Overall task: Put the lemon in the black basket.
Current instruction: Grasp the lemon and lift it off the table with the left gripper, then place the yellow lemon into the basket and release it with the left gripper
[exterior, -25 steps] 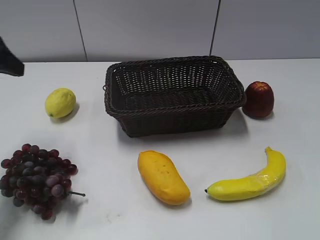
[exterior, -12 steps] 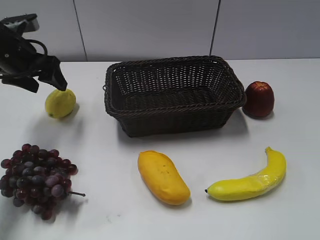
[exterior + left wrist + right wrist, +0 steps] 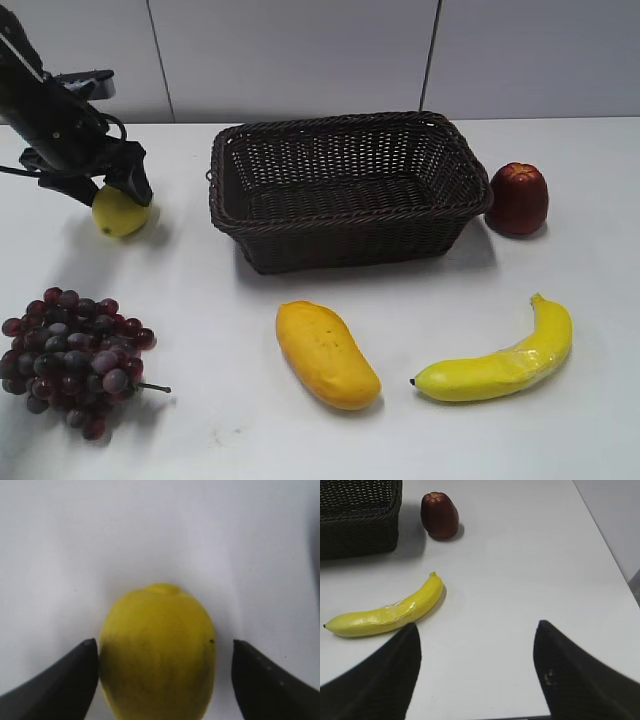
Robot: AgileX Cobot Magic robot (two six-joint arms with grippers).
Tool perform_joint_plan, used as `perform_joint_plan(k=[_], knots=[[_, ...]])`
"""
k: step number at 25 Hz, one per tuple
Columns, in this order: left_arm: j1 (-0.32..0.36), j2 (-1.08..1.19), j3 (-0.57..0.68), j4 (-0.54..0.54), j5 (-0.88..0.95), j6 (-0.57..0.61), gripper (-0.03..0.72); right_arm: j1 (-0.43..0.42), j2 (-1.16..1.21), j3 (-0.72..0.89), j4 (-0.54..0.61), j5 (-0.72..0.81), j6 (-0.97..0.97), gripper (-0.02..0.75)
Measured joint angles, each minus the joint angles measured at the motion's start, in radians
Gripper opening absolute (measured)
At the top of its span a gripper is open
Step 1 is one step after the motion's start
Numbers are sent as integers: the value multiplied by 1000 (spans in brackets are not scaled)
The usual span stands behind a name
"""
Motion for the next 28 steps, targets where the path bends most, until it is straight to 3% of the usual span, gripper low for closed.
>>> perform_joint_plan(k=[6, 14, 18, 22, 28], knots=[[0, 10, 0, 3, 15, -2, 557, 0, 0, 0, 0, 0, 0, 573], [0, -112, -10, 0, 70, -2, 557, 0, 0, 0, 0, 0, 0, 573], [-16, -212, -66, -66, 85, -2, 557, 0, 0, 0, 0, 0, 0, 573], [-90, -261, -123, -142, 78, -2, 557, 0, 0, 0, 0, 0, 0, 573], [-267, -237, -130, -160, -4, -2, 557, 0, 0, 0, 0, 0, 0, 572]])
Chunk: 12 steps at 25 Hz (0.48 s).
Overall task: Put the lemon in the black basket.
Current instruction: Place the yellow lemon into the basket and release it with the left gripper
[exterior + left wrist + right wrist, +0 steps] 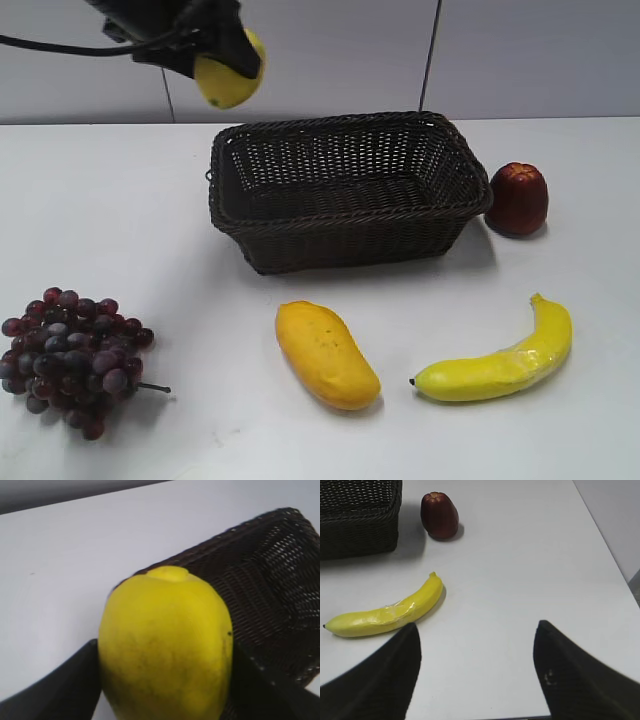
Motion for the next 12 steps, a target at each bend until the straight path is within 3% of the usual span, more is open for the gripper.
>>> perform_joint_plan(k=[4, 8, 12], knots=[[-78, 59, -1, -2, -73, 0, 557, 0, 0, 0, 0, 0, 0, 572], [-109, 140, -1, -2, -94, 0, 557, 0, 0, 0, 0, 0, 0, 572], [-115, 194, -1, -2, -102, 0, 643, 0, 0, 0, 0, 0, 0, 572]])
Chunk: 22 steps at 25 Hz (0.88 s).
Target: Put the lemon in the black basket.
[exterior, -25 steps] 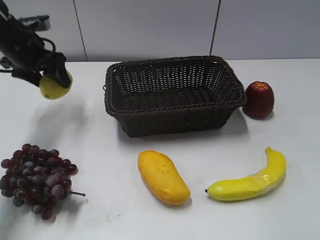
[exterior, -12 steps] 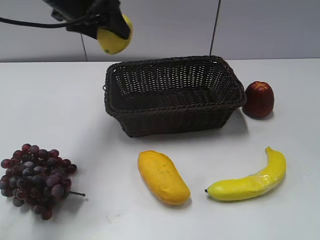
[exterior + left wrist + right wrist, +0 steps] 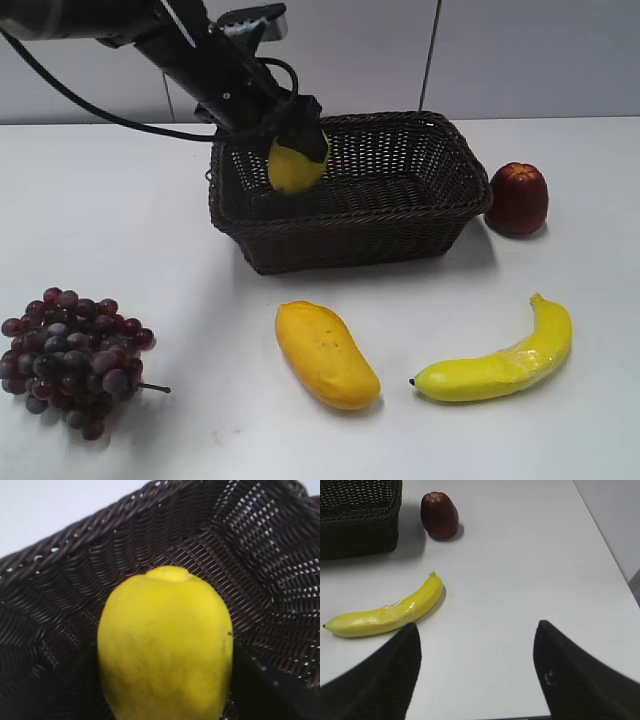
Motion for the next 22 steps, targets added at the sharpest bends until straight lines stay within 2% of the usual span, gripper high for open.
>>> perform_joint_plan(k=[4, 10, 18, 22], knots=[[0, -1, -8, 0, 14, 0, 659, 0, 0, 0, 0, 0, 0, 572], [4, -83, -82, 36, 149, -4, 657, 0, 0, 0, 0, 0, 0, 572], [43, -266, -119, 288, 432, -193, 636, 0, 0, 0, 0, 0, 0, 572], [103, -320, -96, 376, 456, -274, 622, 0, 0, 0, 0, 0, 0, 572]])
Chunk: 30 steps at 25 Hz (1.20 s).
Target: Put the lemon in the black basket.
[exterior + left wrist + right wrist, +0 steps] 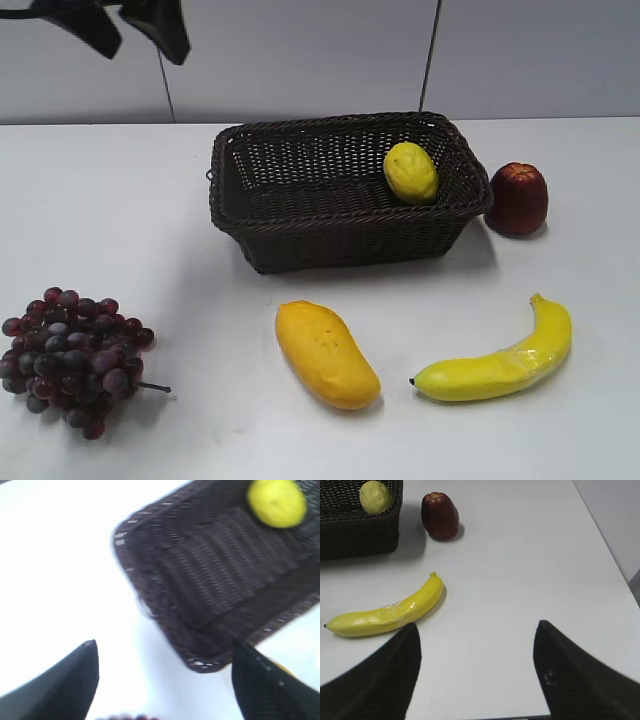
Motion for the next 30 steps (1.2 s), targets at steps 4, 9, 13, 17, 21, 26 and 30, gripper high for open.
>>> perform_joint_plan(k=[4, 9, 13, 17, 21, 26, 30], knots=[[78, -84, 143, 11, 4, -23, 601, 0, 0, 0, 0, 0, 0, 572], [175, -277, 478, 34, 6, -25, 587, 0, 0, 0, 0, 0, 0, 572], [262, -513, 771, 34, -32, -26, 586, 0, 0, 0, 0, 0, 0, 572], [299, -791, 1013, 21, -105, -26, 586, 0, 0, 0, 0, 0, 0, 572], [299, -1115, 1171, 13, -127, -26, 586, 0, 0, 0, 0, 0, 0, 572], [299, -1515, 1248, 12, -114, -26, 579, 0, 0, 0, 0, 0, 0, 572], [299, -1742, 1253, 11, -96, -26, 578, 0, 0, 0, 0, 0, 0, 572]])
